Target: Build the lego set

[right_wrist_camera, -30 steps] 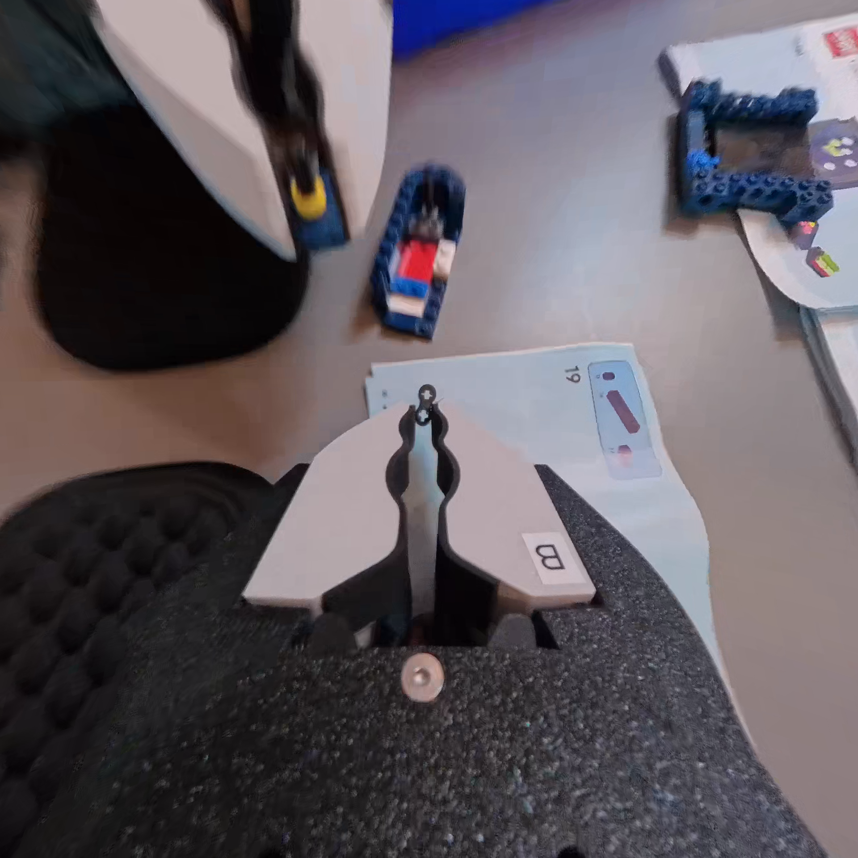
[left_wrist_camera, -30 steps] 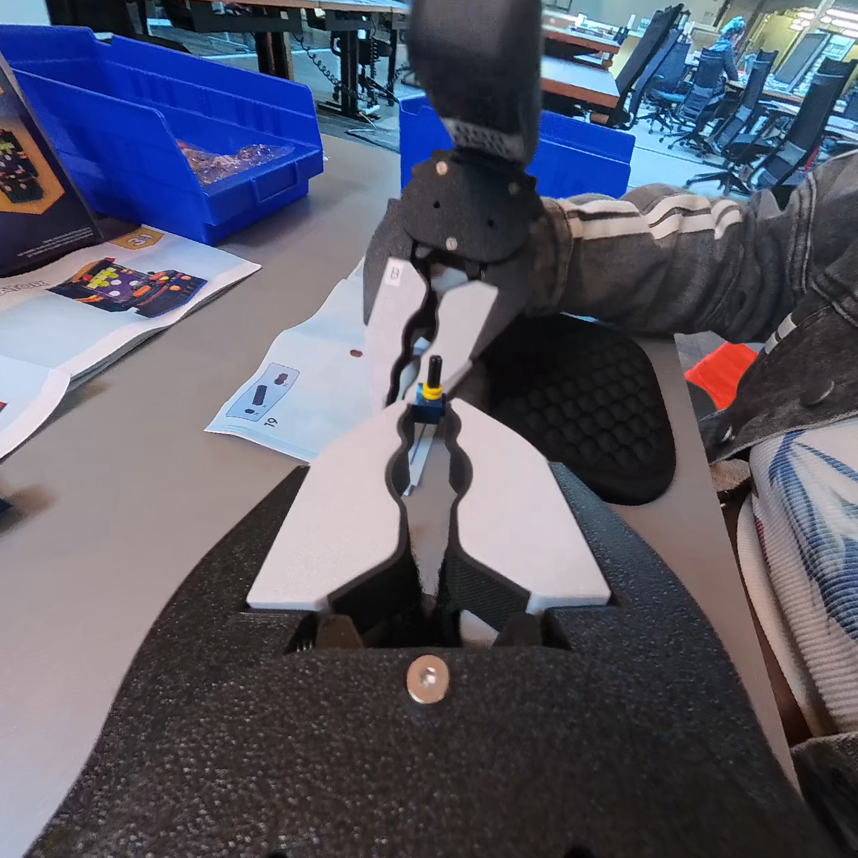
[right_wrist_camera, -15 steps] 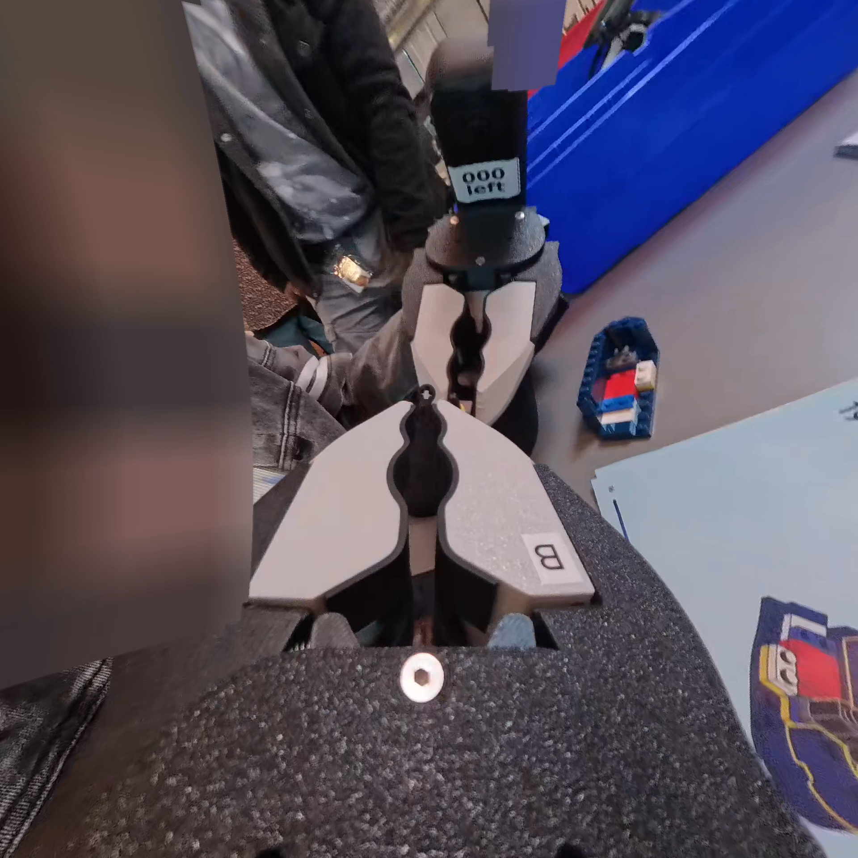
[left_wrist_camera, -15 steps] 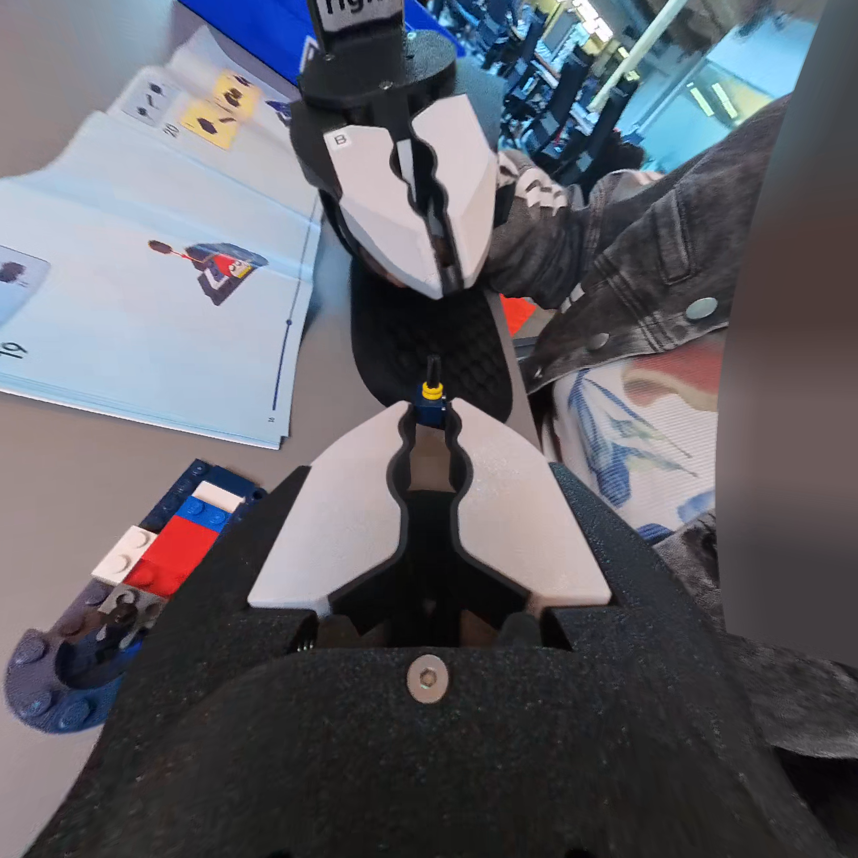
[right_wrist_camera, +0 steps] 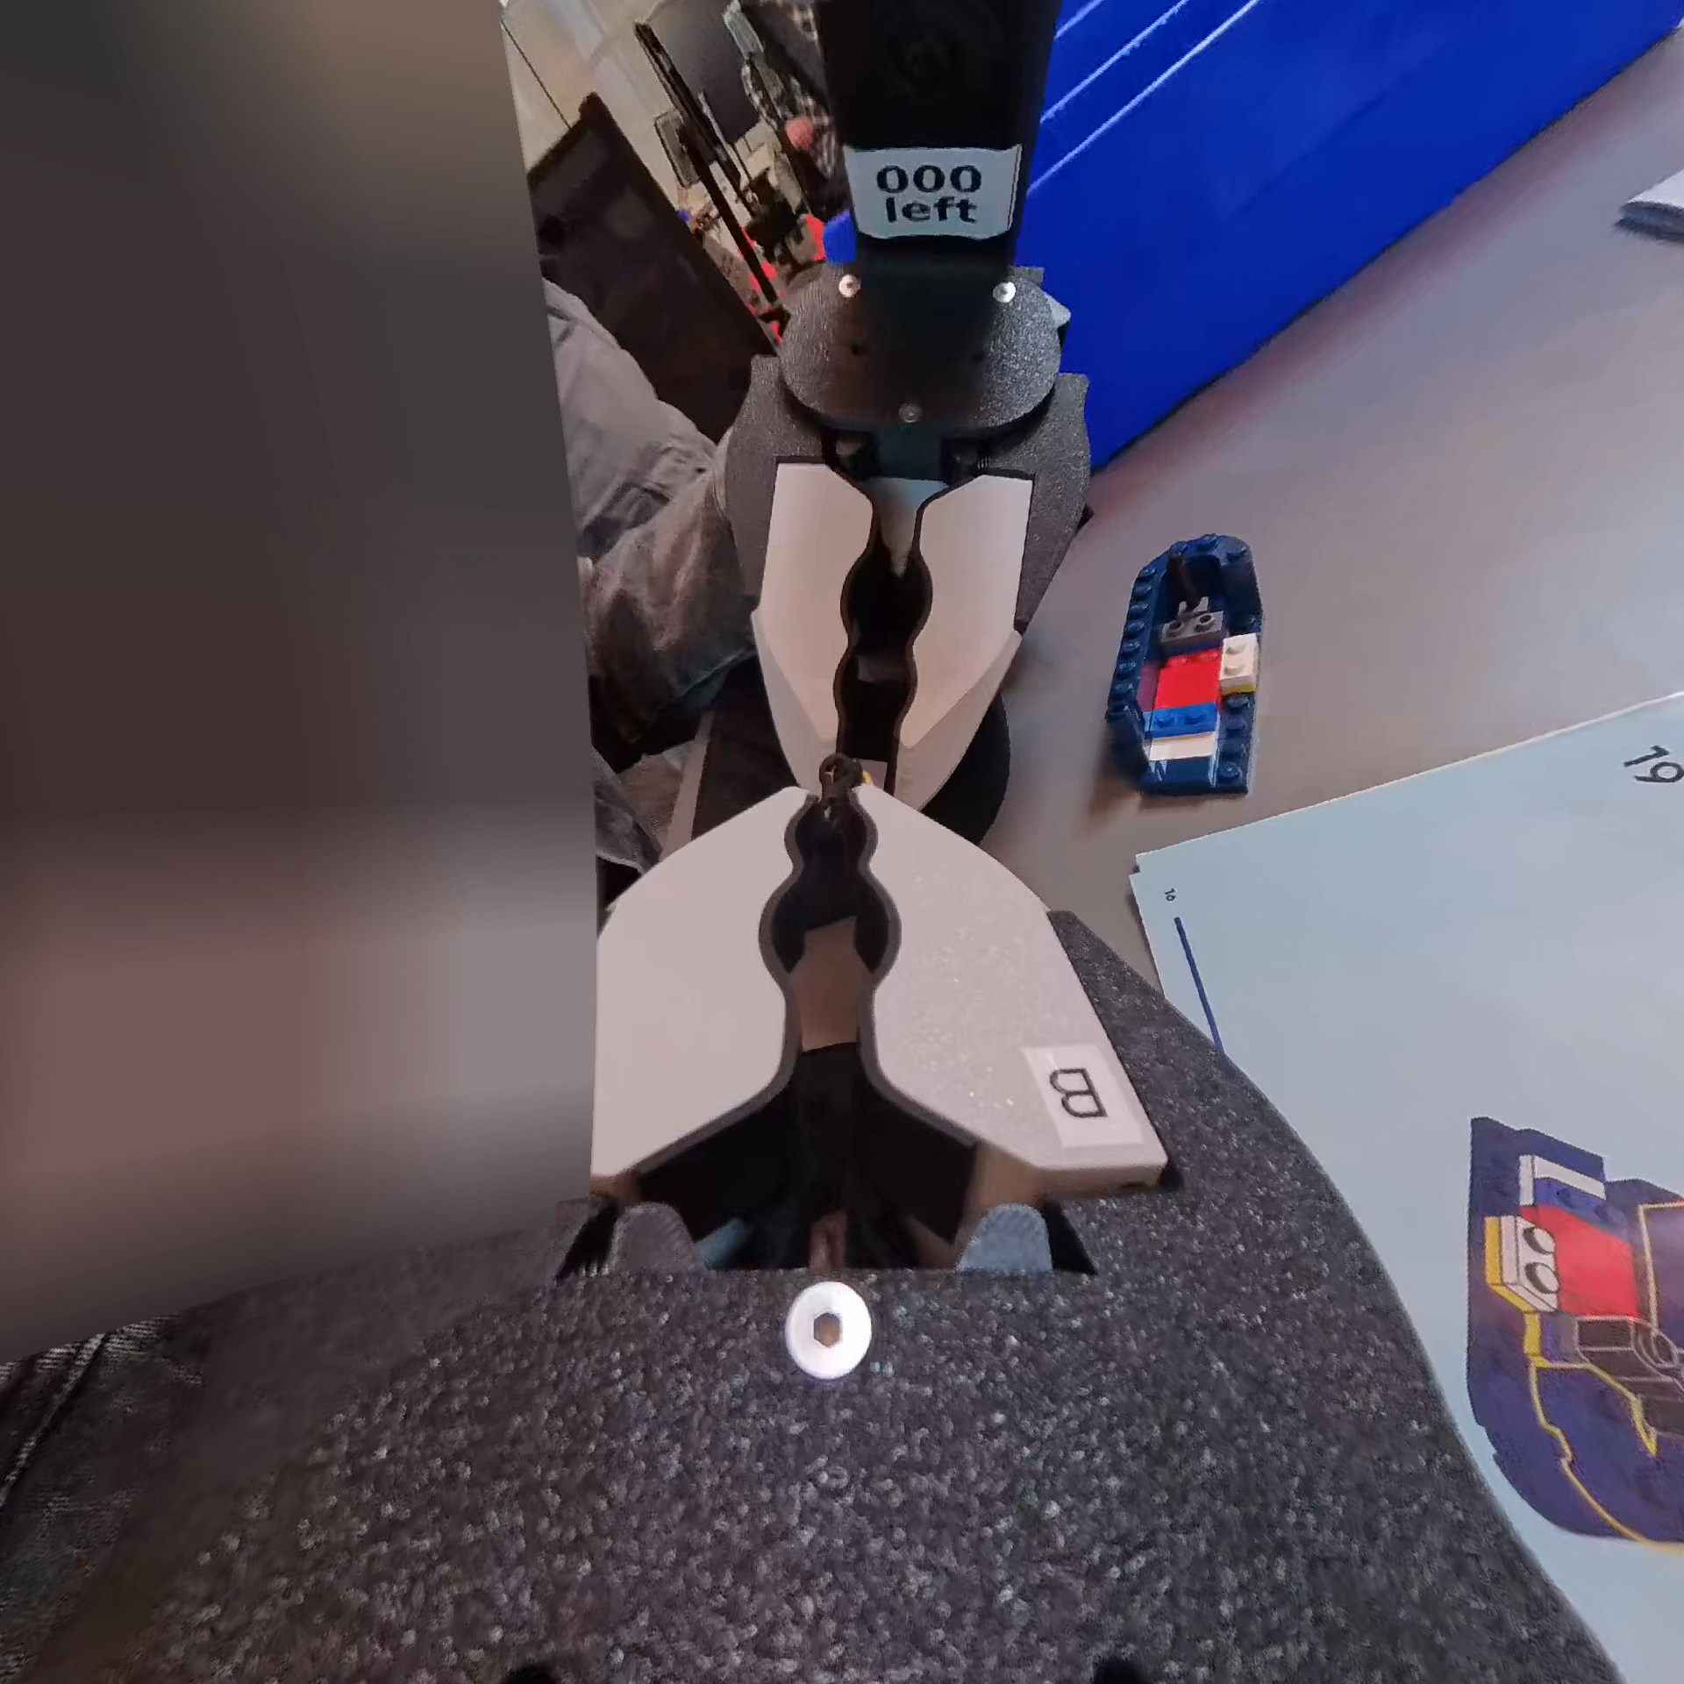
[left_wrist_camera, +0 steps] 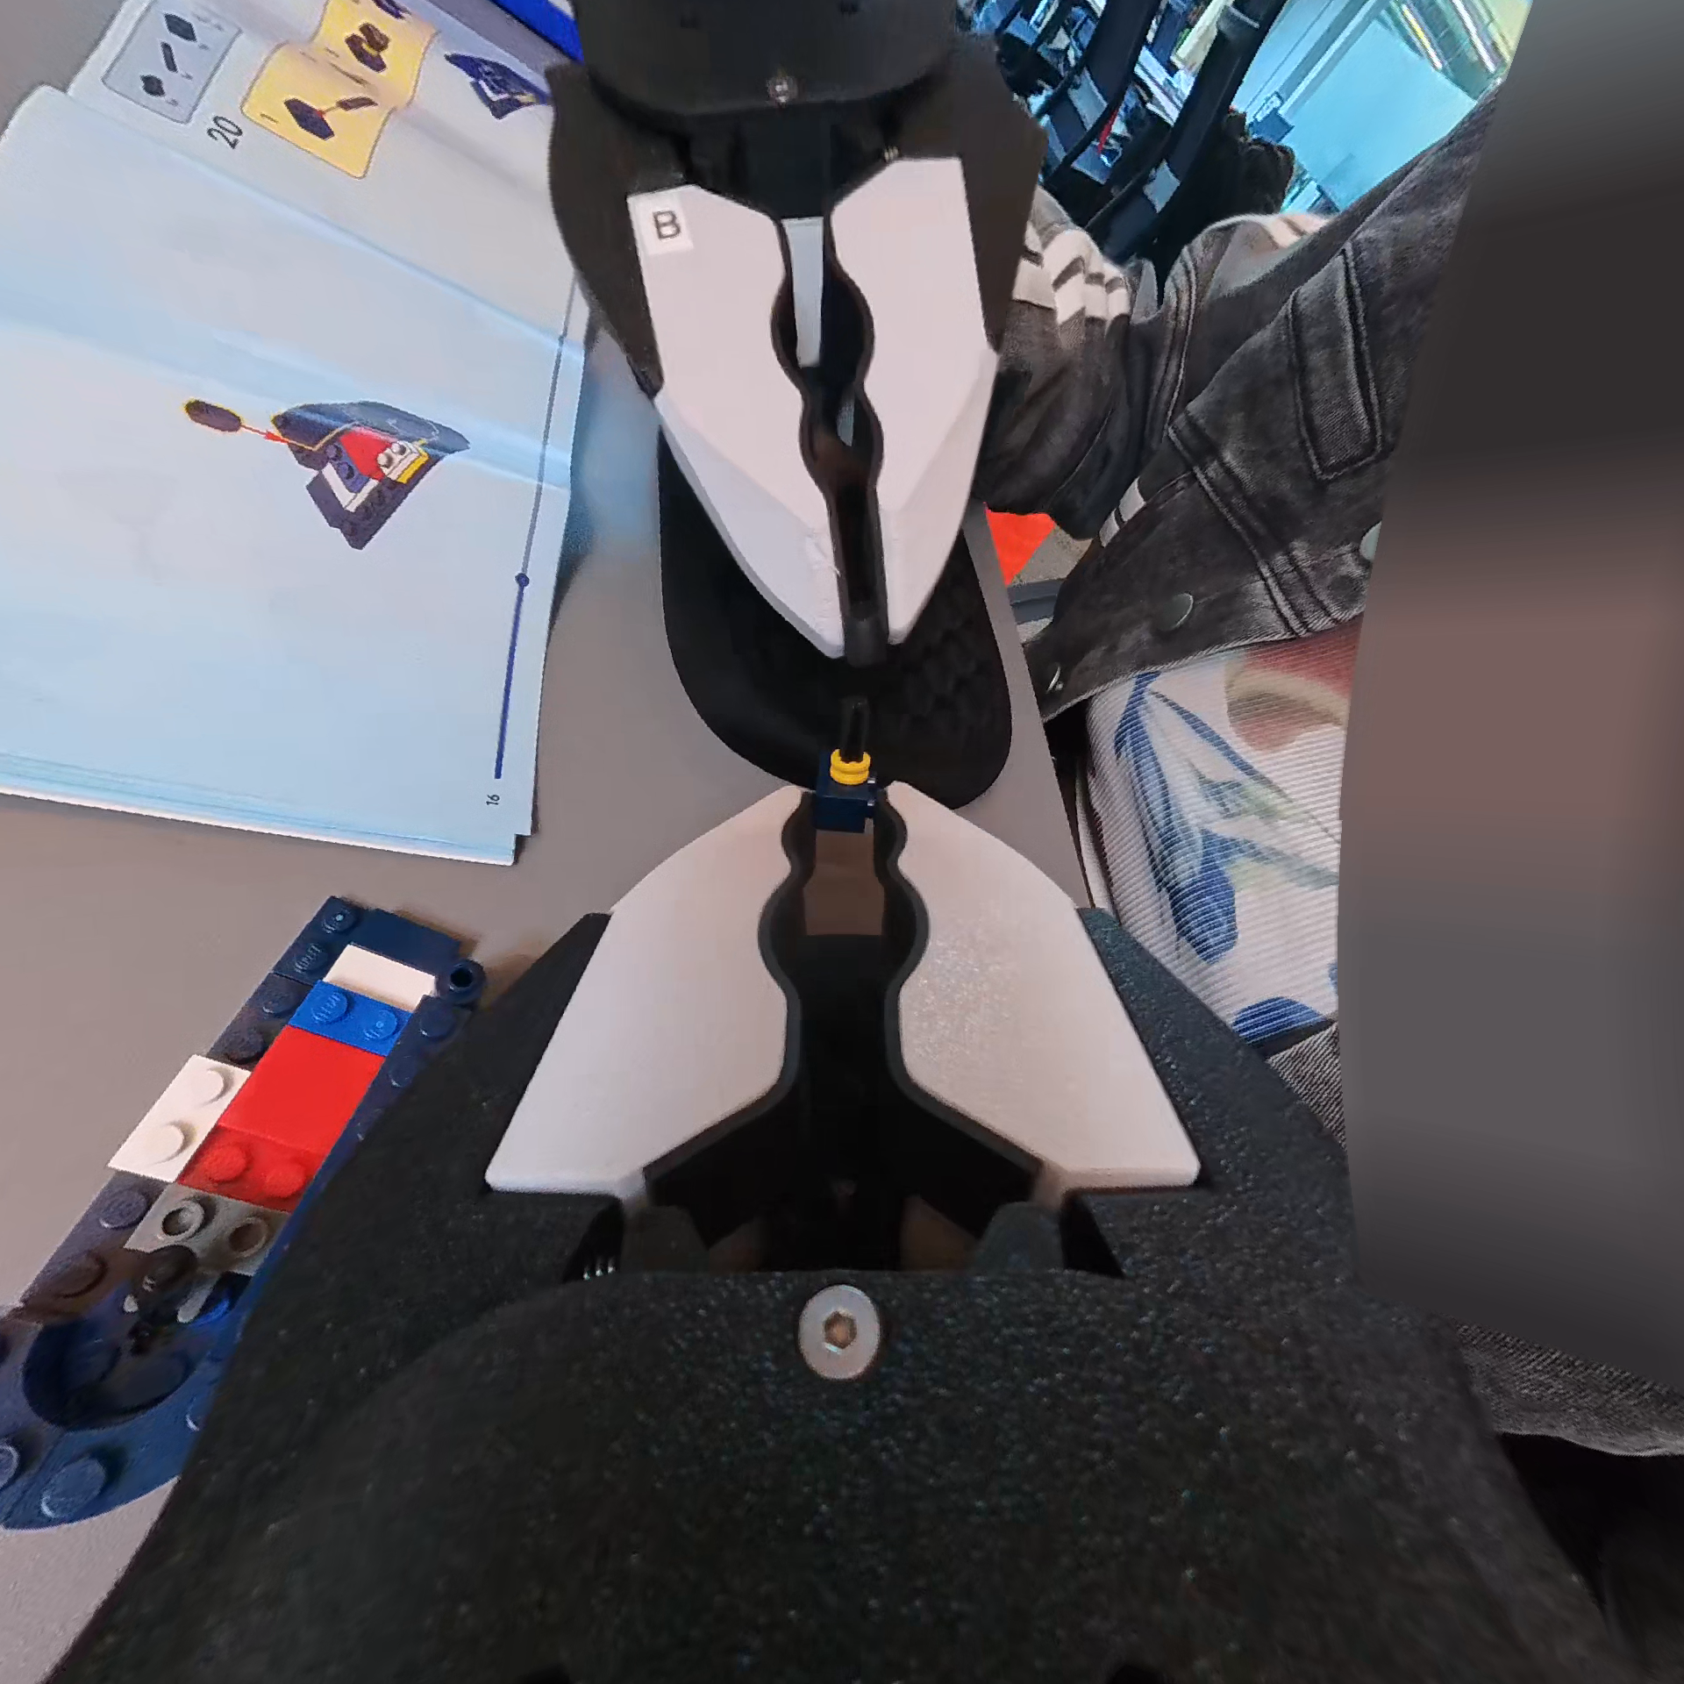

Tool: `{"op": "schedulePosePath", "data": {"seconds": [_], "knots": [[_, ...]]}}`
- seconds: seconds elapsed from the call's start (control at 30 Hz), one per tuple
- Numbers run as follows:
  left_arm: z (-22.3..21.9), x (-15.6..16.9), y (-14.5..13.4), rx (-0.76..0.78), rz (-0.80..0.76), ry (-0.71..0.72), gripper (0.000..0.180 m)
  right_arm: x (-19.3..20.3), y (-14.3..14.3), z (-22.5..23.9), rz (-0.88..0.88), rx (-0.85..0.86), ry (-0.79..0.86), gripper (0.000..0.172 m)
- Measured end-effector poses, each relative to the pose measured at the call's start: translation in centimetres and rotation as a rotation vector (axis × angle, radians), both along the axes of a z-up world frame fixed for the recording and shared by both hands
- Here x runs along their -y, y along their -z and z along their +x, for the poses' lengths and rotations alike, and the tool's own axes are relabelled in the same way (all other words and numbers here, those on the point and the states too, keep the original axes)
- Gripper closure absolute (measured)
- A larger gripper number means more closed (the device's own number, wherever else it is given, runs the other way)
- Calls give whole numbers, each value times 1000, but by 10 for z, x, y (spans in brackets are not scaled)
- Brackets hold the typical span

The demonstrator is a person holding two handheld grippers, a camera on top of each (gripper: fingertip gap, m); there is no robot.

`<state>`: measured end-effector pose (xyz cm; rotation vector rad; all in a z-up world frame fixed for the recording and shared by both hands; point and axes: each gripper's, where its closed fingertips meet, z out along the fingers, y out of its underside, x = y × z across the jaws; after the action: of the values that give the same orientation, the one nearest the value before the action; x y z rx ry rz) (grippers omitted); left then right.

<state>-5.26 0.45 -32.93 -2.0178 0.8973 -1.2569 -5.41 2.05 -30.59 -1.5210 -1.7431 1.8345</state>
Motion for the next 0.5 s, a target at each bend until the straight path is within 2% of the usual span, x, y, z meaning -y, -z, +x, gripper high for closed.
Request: {"op": "schedulePosePath", "data": {"seconds": [0.2, 0.5], "knots": [[0, 0, 3, -11, -21, 6, 169, -1, 6, 1, 8, 35, -1, 167], [3, 3, 10, -72, 3, 25, 169, 3, 15, 1, 258, -5, 12, 167]]}}
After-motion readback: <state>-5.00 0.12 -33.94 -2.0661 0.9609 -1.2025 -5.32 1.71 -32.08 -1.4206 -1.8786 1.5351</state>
